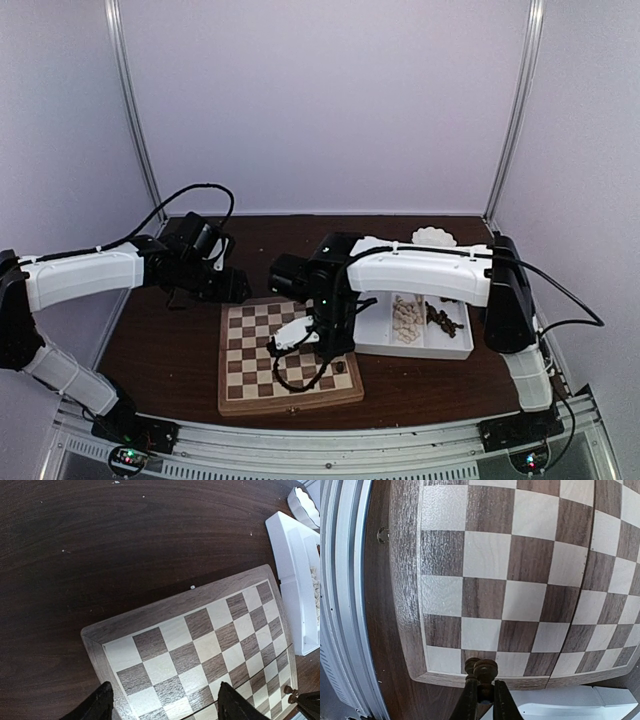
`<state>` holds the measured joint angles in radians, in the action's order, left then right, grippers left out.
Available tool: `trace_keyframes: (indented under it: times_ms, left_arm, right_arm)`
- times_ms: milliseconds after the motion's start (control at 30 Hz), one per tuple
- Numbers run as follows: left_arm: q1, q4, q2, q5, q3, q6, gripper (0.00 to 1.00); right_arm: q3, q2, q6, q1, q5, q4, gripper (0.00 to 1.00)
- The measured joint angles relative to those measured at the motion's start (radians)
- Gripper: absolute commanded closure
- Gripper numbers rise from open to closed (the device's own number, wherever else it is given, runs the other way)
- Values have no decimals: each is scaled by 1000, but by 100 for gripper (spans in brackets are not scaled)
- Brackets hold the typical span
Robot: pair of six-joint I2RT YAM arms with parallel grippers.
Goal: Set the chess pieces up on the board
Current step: Place the pawn at b7.
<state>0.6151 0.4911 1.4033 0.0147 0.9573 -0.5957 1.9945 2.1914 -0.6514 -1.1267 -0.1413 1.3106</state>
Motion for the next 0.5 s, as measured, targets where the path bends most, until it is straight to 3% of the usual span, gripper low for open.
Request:
trace_keyframes:
  times_ms: [500]
  left_arm:
    - [0, 2, 0, 5, -2, 1, 28]
  right_arm:
    - [3, 46, 0, -41, 16, 3, 95]
